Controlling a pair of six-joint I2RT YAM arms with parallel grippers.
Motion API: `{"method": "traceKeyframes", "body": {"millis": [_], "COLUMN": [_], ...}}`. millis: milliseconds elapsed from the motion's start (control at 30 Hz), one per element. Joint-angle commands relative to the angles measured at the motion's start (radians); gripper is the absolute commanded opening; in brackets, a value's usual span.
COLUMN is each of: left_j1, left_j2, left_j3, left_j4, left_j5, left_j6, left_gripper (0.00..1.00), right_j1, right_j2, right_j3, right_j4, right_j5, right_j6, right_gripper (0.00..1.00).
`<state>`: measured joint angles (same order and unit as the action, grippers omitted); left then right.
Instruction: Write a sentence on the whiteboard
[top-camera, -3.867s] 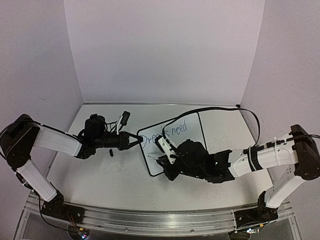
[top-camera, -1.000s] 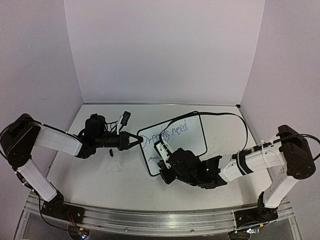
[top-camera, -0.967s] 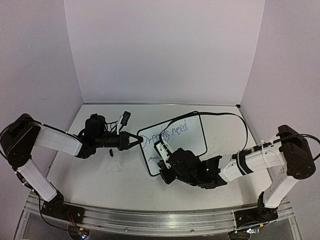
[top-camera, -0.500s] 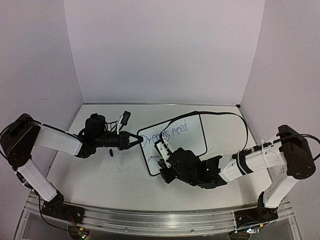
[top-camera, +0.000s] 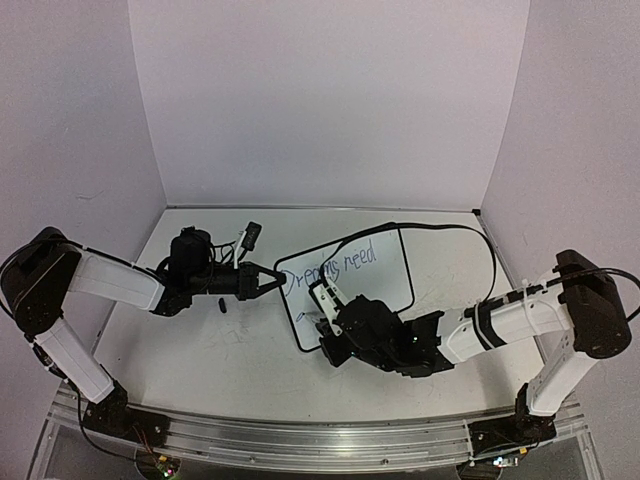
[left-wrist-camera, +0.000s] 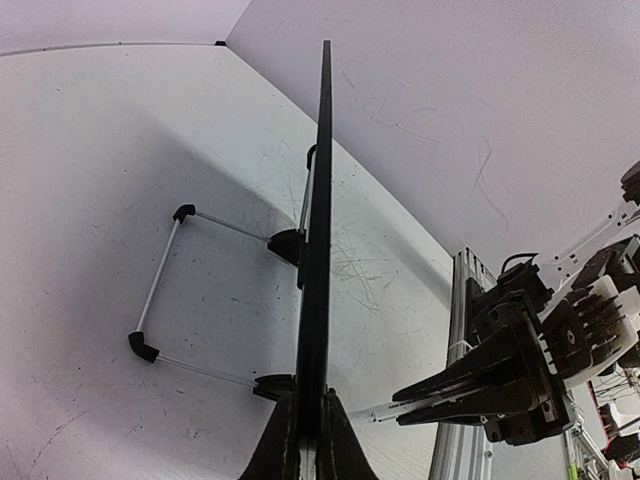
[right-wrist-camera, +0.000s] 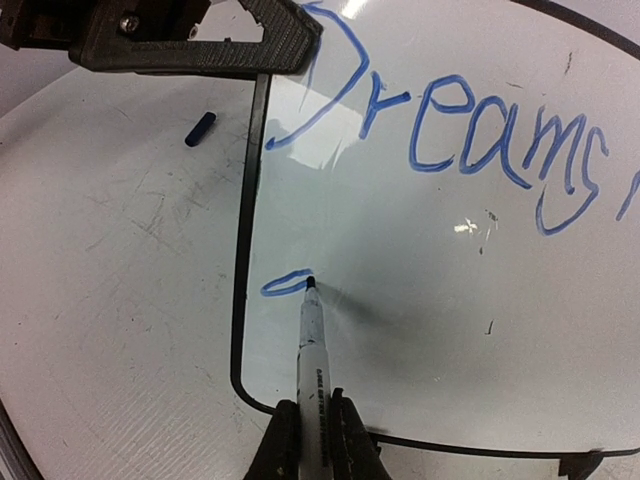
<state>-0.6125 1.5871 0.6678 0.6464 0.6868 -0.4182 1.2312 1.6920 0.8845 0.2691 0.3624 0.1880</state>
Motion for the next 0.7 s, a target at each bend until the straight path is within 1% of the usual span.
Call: {"method": "traceKeyframes", "body": {"millis": [0, 667], "left_j1": [0.000, 0.000], "left_j2": [-0.003, -0.005], "left_j3": [0.027, 0.024], "left_j4": [-0.022, -0.029], "left_j5": [0.005, 0.007], "left_j6": [0.027, 0.030], "left_gripper": [0.00, 0.00], "right_j1": [-0.010, -0.019], "right_j2": [-0.012, -0.065], "right_j3": [-0.012, -0.043], "right_j4": [0.000, -0.015], "right_j5": [-0.004, 0.008], "right_j6": [0.019, 0.018], "right_gripper": [0.00, 0.00]}}
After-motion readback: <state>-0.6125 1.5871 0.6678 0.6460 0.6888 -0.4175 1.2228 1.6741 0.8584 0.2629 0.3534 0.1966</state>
